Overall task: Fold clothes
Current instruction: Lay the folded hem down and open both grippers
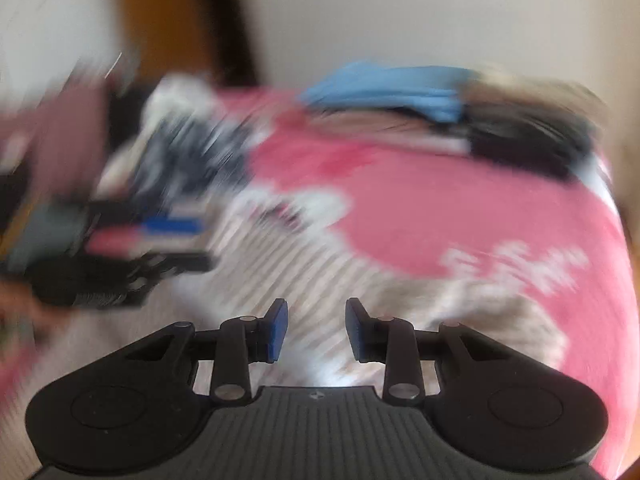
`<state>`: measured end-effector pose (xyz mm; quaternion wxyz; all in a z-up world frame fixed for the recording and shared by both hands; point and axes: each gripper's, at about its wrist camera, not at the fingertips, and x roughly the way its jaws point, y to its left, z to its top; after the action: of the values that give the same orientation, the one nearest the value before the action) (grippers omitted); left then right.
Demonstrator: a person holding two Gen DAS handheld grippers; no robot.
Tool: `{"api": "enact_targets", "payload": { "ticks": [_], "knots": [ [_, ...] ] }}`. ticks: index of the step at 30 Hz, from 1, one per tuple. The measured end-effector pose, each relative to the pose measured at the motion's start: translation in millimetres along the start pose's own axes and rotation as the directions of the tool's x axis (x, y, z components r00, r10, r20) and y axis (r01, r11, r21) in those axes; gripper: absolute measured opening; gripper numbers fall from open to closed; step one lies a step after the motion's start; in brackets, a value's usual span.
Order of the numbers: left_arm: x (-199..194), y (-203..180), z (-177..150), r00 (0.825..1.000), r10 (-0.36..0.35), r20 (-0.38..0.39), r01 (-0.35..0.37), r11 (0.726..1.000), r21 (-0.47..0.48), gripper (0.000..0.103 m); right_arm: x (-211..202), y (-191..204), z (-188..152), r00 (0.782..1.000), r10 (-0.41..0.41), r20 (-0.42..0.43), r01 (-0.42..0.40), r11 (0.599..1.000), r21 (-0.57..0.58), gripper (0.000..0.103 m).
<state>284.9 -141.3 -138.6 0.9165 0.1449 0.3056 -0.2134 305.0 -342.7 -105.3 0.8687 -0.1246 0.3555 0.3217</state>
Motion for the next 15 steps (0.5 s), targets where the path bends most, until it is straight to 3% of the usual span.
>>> {"api": "enact_targets", "payload": {
  "ticks": [2,4,8,11,15],
  "knots": [
    [5.8,3.0,-12.7,1.0,-0.016,0.002,0.016,1.0,-0.015,0.041,24.8,22.9,-21.1,0.992,-0.103,-0.069,0.088,0.977,-0.195,0.034],
    [4.2,6.8,-15.8,1.0,-0.021,0.011,0.022,0.999,-0.036,0.041,25.2,29.6,-33.2,0.992,-0.122,-0.025,0.113,0.963,-0.245,0.034],
    [0.8,11.0,-19.6,0.999,-0.032,0.015,0.033,0.998,-0.048,0.042,19.5,20.7,-27.2,0.993,-0.108,-0.051,0.095,0.973,-0.21,0.034],
    [-0.2,18.6,-24.0,0.999,-0.031,0.008,0.032,0.997,-0.076,0.051,15.4,8.5,-29.8,0.995,-0.08,-0.059,0.07,0.987,-0.146,0.034],
    [-13.7,26.9,-20.7,1.0,-0.015,0.025,0.018,0.993,-0.115,0.051,3.0,-1.2,-25.6,0.994,-0.035,-0.104,0.03,0.998,-0.049,0.037]
  ]
}}
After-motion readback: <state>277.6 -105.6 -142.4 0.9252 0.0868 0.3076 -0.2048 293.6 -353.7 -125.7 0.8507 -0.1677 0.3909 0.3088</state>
